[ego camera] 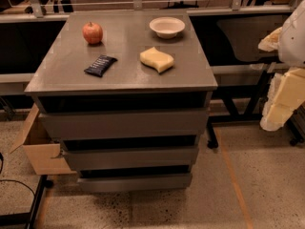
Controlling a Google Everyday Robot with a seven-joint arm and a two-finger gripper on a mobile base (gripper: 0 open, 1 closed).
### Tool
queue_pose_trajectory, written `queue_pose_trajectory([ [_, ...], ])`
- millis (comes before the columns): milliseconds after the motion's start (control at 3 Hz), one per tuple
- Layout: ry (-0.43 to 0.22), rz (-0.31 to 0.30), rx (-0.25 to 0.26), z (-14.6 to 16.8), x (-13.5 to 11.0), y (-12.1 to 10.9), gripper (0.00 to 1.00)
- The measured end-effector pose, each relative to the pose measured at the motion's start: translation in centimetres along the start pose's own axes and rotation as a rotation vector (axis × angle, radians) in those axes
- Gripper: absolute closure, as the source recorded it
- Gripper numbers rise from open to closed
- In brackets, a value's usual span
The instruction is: Open bottom drawer
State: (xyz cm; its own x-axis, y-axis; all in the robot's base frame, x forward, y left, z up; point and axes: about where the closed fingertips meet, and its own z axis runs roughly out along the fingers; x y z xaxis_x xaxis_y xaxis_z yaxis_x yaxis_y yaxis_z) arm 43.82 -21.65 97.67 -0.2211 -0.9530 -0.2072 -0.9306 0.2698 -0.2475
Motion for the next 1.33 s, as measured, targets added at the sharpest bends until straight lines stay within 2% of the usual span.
queue_pose_trajectory([
  [333, 0.000, -0.001, 0.001, 0.1, -0.1, 0.1, 0.00],
  [667, -0.005, -0.008, -0.025, 2.8, 0.0, 1.4, 0.00],
  [1000, -0.074, 0.011, -0.086, 9.8, 0.3, 4.5, 0.00],
  [1333, -0.146, 0.070, -0.166, 17.9, 0.9, 8.4, 0.00],
])
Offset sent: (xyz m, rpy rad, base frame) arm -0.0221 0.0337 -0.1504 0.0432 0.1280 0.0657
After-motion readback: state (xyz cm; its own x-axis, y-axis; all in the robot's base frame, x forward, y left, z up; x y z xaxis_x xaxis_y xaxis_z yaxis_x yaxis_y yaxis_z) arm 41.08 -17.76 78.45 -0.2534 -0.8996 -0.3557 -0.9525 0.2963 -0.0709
